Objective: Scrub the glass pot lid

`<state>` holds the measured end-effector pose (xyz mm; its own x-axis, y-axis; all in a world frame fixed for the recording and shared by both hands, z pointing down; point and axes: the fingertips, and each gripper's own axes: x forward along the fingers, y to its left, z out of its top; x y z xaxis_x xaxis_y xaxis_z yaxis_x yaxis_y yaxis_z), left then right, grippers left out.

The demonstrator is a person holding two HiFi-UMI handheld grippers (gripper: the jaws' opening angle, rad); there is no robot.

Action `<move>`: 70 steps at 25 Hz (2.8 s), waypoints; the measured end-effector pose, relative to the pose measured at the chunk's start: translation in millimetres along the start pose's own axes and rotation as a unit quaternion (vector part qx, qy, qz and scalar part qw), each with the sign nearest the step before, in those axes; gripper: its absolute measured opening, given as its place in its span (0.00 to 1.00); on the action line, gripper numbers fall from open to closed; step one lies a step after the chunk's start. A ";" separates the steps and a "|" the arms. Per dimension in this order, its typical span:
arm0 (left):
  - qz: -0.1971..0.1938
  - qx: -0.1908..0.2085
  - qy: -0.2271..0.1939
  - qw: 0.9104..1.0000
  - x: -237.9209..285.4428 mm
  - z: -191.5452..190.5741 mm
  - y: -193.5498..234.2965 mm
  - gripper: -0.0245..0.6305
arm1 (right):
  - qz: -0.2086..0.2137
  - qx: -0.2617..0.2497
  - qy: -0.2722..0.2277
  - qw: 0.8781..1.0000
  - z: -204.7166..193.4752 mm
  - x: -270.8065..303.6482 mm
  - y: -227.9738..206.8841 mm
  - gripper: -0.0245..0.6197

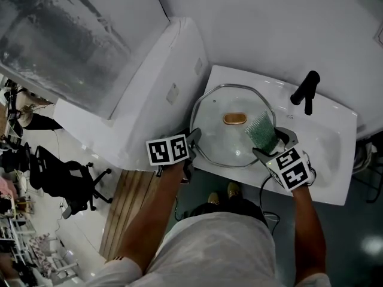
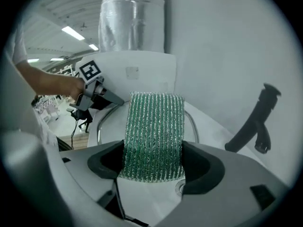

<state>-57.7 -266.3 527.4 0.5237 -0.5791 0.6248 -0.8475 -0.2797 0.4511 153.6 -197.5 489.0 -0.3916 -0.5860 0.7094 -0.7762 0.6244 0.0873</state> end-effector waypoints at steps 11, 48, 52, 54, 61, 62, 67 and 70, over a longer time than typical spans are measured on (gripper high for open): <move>0.002 0.001 -0.002 1.000 -0.5 -0.4 -0.1 0.32 | 0.031 -0.150 0.072 0.986 19.3 11.6 90.6 0.58; 0.009 0.004 -0.005 1.000 -0.8 0.2 -0.2 0.31 | 0.058 0.075 -0.012 0.995 -42.4 1.2 7.2 0.58; 0.015 0.013 -0.003 1.000 -1.9 0.5 0.3 0.32 | 0.063 0.093 -0.028 0.993 -38.5 -4.1 6.3 0.58; 0.018 0.023 -0.001 1.000 -3.1 1.5 -0.5 0.32 | 0.062 0.092 -0.035 0.993 -33.2 -8.5 5.4 0.58; 0.011 0.060 -0.041 0.997 -20.6 19.0 -22.0 0.33 | 0.053 0.081 -0.080 0.992 3.9 -33.1 0.4 0.58; 0.006 0.068 -0.053 0.996 -24.4 24.4 -28.6 0.33 | 0.052 0.079 -0.089 0.992 11.1 -37.2 -0.2 0.58; -0.025 0.106 -0.107 0.988 -45.5 49.9 -65.2 0.33 | 0.048 0.068 -0.135 0.987 46.4 -57.7 0.2 0.58; -0.050 0.122 -0.141 0.981 -61.5 66.2 -87.9 0.33 | 0.044 0.059 -0.161 0.984 67.4 -70.0 2.7 0.58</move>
<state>-21.1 -256.8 407.1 0.5889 -0.7189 0.3693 -0.8071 -0.5000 0.3139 145.6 -189.7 392.5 -0.5819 -0.6770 0.4506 -0.7762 0.6276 -0.0595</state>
